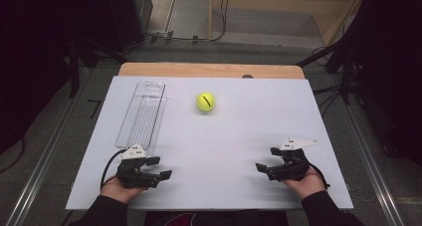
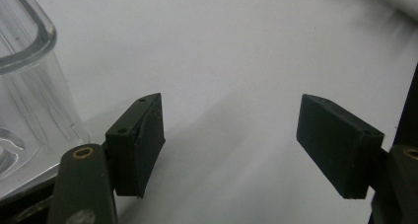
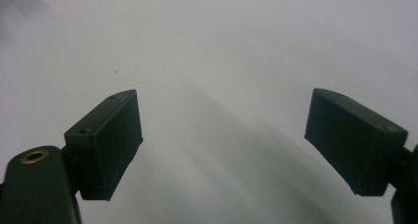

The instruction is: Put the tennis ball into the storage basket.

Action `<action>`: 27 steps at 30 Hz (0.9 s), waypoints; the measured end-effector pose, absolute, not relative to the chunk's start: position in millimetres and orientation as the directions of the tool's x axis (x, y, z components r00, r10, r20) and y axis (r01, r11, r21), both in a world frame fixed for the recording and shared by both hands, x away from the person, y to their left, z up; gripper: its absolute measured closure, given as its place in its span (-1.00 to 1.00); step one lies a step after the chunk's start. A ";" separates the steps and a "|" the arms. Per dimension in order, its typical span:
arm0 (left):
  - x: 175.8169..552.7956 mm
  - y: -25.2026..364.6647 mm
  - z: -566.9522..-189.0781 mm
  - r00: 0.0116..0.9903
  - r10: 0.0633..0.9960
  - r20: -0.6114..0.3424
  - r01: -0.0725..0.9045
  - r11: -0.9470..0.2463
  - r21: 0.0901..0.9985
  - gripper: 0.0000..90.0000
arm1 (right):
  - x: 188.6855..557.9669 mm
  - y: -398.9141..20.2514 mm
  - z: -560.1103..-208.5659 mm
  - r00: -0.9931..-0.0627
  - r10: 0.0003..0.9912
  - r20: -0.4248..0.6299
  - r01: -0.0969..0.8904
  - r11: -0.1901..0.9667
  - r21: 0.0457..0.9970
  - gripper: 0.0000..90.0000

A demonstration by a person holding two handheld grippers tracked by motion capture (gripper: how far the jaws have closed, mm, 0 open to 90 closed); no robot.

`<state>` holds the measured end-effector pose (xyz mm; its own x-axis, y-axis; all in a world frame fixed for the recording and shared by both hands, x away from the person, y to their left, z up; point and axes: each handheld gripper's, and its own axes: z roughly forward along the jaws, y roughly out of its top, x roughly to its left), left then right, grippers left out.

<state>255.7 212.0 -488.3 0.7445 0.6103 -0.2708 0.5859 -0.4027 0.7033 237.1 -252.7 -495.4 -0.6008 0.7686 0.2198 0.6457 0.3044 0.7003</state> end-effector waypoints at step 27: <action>256.6 211.3 -488.0 0.743 0.612 -0.271 0.585 -0.398 0.706 -0.40 | 236.1 -254.4 -494.8 -0.615 0.732 0.292 0.655 0.268 0.707 -0.72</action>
